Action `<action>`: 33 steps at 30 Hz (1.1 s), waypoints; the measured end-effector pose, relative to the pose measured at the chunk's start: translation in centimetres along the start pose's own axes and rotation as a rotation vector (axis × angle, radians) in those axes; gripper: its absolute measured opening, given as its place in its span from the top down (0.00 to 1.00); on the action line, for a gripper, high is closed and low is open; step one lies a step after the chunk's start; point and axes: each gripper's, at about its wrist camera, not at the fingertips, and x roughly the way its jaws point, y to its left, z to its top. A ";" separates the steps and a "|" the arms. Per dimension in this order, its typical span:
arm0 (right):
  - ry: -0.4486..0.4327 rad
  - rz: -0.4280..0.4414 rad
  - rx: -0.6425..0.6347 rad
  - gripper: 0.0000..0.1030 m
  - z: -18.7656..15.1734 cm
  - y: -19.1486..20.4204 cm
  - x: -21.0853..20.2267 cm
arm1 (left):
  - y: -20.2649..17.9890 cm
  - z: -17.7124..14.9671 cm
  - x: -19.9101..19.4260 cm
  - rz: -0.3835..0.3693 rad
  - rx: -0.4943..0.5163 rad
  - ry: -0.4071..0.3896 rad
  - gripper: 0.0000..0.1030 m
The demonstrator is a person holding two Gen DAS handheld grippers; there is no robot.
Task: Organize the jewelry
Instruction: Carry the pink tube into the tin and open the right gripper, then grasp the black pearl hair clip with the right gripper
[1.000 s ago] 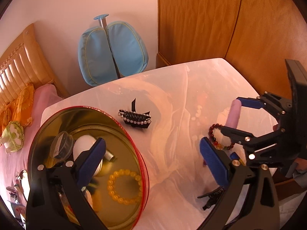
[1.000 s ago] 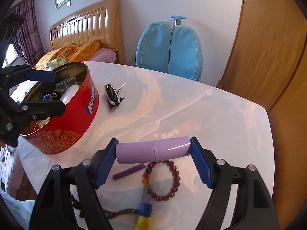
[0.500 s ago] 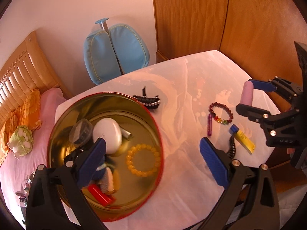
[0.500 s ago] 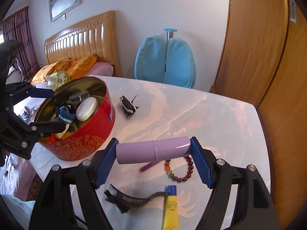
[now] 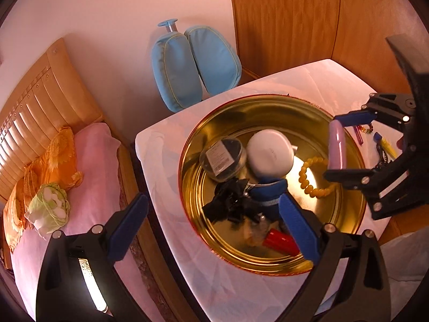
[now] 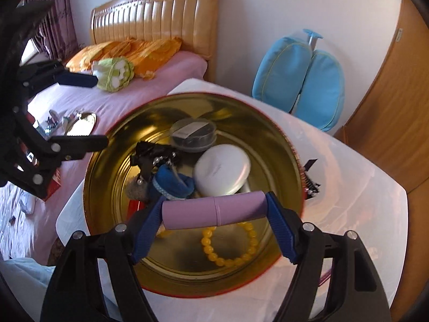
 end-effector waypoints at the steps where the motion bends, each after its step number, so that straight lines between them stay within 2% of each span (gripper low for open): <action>1: 0.042 0.001 -0.004 0.26 0.1 0.7 1.2 | 0.5 -0.5 0.1 -0.012 -0.006 0.001 0.07; 6: 0.192 -0.038 -0.018 0.26 -0.2 2.6 5.1 | 1.4 -2.1 0.3 -0.077 -0.015 -0.005 0.07; 8: 0.217 -0.054 -0.019 0.25 -0.4 2.7 5.5 | 1.5 -2.6 0.3 -0.088 -0.003 -0.004 0.07; 10: 0.216 -0.089 -0.024 0.19 -0.4 2.9 5.4 | 1.5 -2.8 0.3 -0.100 0.008 -0.009 0.07; 11: 0.209 -0.095 -0.022 0.11 -0.3 2.9 5.2 | 1.6 -2.8 0.3 -0.102 0.012 -0.012 0.07; 18: 0.139 -0.098 -0.005 0.11 0.0 2.7 3.9 | 1.6 -2.2 0.1 -0.103 0.018 -0.028 0.07; 22: 0.062 -0.091 0.014 0.11 -0.3 1.9 2.2 | 0.9 -2.1 -0.1 -0.101 0.025 -0.023 0.07; 28: -0.048 -0.054 0.061 0.10 -0.3 -1.5 0.2 | -0.7 -1.3 -0.3 -0.100 0.016 -0.018 0.07; 33: -0.133 -0.023 0.095 0.08 -0.6 -6.5 -1.0 | -2.2 0.3 0.3 -0.105 -0.035 -0.032 0.07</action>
